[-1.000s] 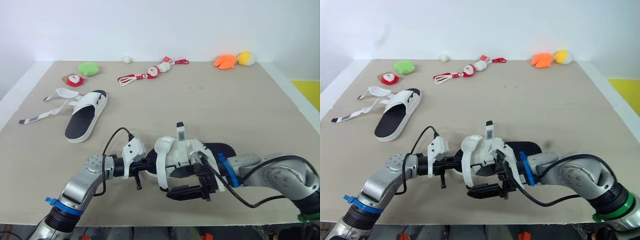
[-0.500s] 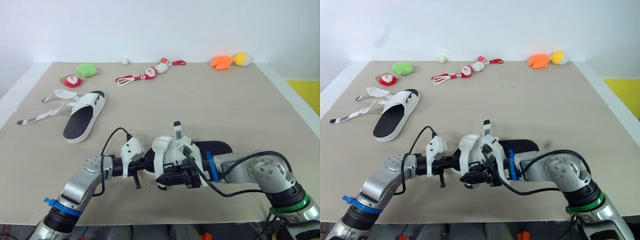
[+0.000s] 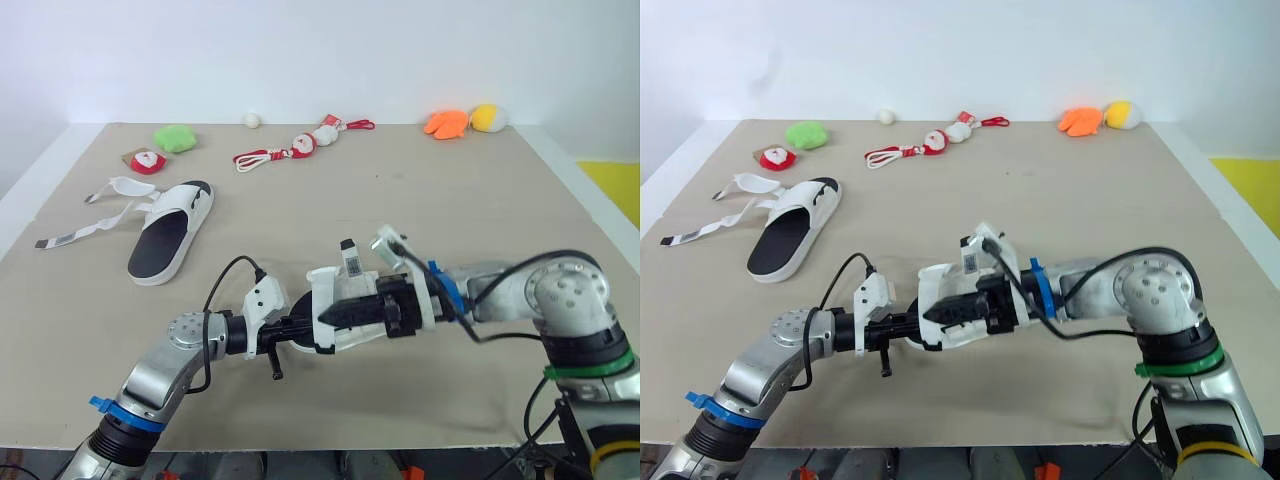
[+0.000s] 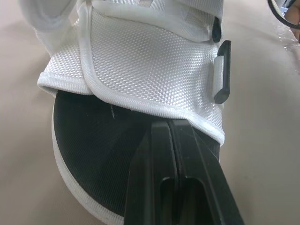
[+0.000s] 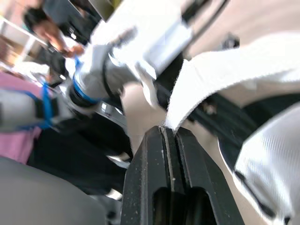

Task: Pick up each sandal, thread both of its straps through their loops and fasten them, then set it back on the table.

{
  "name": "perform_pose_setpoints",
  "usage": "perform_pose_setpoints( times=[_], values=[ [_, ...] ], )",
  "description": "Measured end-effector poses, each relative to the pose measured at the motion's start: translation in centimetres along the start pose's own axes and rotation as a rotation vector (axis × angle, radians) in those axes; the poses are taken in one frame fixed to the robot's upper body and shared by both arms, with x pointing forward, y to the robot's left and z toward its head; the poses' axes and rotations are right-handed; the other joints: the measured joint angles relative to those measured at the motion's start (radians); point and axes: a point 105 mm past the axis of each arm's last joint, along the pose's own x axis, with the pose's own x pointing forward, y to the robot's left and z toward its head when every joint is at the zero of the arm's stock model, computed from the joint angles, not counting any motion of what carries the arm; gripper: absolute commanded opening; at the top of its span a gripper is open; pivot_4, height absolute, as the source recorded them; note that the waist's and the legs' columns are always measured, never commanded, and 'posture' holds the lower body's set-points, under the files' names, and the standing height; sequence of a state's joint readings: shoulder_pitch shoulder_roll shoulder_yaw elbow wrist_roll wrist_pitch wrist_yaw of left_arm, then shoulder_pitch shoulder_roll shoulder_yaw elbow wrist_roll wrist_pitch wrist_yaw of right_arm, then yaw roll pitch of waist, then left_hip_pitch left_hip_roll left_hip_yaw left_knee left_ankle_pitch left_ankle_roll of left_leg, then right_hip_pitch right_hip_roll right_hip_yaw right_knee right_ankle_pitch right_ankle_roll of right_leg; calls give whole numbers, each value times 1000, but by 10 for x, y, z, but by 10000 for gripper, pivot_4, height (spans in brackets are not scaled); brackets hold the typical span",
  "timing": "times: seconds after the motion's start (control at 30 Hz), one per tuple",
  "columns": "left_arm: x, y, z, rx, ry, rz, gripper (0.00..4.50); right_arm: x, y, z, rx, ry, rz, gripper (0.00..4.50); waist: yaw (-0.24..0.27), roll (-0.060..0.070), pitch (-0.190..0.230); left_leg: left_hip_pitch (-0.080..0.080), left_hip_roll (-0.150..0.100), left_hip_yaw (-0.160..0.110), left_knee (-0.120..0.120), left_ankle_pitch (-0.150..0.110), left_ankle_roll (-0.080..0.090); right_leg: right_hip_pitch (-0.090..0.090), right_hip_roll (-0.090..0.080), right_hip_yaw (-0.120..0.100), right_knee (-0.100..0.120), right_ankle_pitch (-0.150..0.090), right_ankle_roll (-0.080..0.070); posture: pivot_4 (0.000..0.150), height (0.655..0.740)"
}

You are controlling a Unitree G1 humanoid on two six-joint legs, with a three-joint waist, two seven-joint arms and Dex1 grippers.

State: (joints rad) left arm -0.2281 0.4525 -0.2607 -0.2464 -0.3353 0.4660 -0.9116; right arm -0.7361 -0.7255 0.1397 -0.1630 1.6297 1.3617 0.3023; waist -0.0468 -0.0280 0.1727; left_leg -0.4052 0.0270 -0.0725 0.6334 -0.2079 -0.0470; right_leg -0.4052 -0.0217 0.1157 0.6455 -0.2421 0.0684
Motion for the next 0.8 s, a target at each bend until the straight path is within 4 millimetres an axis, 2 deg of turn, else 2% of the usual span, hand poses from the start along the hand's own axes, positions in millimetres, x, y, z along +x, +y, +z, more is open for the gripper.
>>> perform_pose_setpoints(
  times=[0.13, 0.23, 0.43, 0.6, 0.8],
  values=[
    [0, 0, 0, -1, -1, -2, 0, -5, -12, 21, 61, -5, -47, 249, 1, 0, 0, -1, 0, 0, 0, 0, 0, 0, 0, 0, 0, 0, 0, 1500, 7400],
    [1, -1, 0, 0, -1, -5, 0, -6, -22, 27, 102, 9, -80, 249, 1, 0, 0, -1, 0, 0, 0, 0, 0, -1, 0, 0, 0, 0, -1, 1500, 7400],
    [1, 0, 0, 1, -2, -6, 0, -6, -39, 15, 148, 93, -152, 249, 2, 1, 0, -2, -1, 0, 0, -1, 1, -1, -1, 0, 0, -1, -1, 1500, 7400],
    [1, 0, 0, -1, -2, -2, 0, -5, -38, 5, 141, 149, -145, 249, 2, 1, 0, -2, -1, 0, 0, -1, 1, -1, -1, 0, 0, -1, -1, 1500, 7400],
    [1, 0, 0, -1, -3, 1, 0, -7, -35, 3, 128, 168, -127, 249, 2, 1, 0, -2, -1, 0, 0, -1, 1, -1, -1, 0, 0, -1, 0, 1500, 7400]
  ],
)
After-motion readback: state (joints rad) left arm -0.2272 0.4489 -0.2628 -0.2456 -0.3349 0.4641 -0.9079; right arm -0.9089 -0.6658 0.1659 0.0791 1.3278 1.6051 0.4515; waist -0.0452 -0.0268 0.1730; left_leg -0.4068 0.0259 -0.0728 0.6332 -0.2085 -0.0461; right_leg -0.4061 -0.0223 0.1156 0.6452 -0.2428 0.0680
